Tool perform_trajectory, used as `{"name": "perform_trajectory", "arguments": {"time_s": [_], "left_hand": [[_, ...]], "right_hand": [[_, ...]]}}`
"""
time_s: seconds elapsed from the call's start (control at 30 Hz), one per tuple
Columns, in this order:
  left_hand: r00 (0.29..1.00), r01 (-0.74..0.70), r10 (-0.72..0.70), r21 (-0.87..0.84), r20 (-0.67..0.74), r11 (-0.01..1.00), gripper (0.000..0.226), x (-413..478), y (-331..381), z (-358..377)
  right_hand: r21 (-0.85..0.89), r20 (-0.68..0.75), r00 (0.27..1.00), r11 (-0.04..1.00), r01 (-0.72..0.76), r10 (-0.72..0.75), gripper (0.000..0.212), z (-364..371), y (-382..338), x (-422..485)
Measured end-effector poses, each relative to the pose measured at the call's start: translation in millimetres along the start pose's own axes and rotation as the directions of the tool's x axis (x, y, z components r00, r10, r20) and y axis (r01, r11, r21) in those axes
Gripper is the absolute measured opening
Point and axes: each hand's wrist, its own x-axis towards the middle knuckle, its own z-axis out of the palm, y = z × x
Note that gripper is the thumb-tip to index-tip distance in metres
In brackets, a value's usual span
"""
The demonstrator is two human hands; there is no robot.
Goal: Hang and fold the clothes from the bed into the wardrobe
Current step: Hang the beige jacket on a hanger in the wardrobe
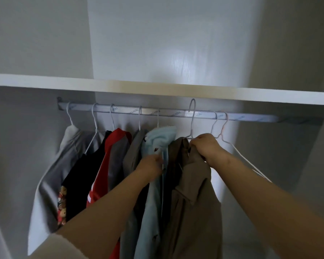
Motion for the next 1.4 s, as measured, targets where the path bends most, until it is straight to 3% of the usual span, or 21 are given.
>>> {"name": "perform_trajectory", "arguments": {"time_s": [0.13, 0.27, 0.37, 0.53, 0.6, 0.73, 0.9, 0.97, 1.1, 1.23, 1.3, 1.4], "left_hand": [[0.997, 0.070, -0.066, -0.114, 0.035, 0.991, 0.032, 0, -22, 1], [1.000, 0.023, -0.023, -0.160, 0.006, 0.987, 0.034, 2, -34, 5], [1.000, -0.004, 0.000, -0.216, -0.017, 0.976, 0.037, 0, -38, 12], [1.000, 0.015, -0.019, -0.352, -0.010, 0.936, 0.032, -1, -40, 12], [0.999, 0.032, -0.032, -0.391, 0.006, 0.920, 0.031, -1, -40, 12], [0.999, 0.048, -0.054, -0.452, 0.000, 0.891, 0.030, -3, -45, 14], [0.994, 0.046, -0.087, -0.458, -0.069, 0.888, 0.026, -5, -48, 20], [0.993, 0.045, -0.093, -0.484, -0.075, 0.874, 0.026, -7, -46, 25], [0.982, -0.044, -0.034, -0.393, -0.187, 0.918, 0.039, -17, -43, 33], [0.961, -0.053, -0.032, -0.296, -0.275, 0.954, 0.044, -30, -43, 40], [0.957, -0.015, -0.062, -0.264, -0.282, 0.964, 0.042, -37, -43, 41], [0.954, 0.033, -0.101, -0.236, -0.283, 0.971, 0.042, -51, -39, 42]], "right_hand": [[-0.059, -0.019, 1.000, 0.998, -0.026, 0.025, 0.024, 14, -2, 29], [-0.101, -0.011, 1.000, 0.995, -0.005, 0.004, 0.007, 29, 4, 49], [-0.210, 0.005, 1.000, 0.978, 0.020, -0.019, 0.007, 37, 12, 55], [-0.250, -0.110, 0.988, 0.965, 0.079, -0.109, 0.035, 31, 13, 66], [-0.273, -0.124, 0.984, 0.958, 0.089, -0.126, 0.025, 30, 8, 72], [-0.316, 0.002, 1.000, 0.948, 0.024, -0.024, 0.014, 40, 26, 77], [-0.104, -0.038, 0.998, 0.993, 0.052, -0.056, 0.017, 51, 53, 65], [-0.081, 0.011, 0.997, 0.993, 0.082, -0.081, 0.021, 57, 54, 51], [-0.081, 0.059, 0.993, 0.991, 0.110, -0.105, 0.052, 71, 66, 24], [-0.037, 0.068, 0.973, 0.974, 0.224, -0.221, 0.080, 74, 84, -2], [0.000, 0.087, 0.972, 0.976, 0.219, -0.218, 0.080, 72, 90, -15], [0.030, 0.062, 0.991, 0.992, 0.119, -0.121, 0.055, 66, 93, -30]]}}
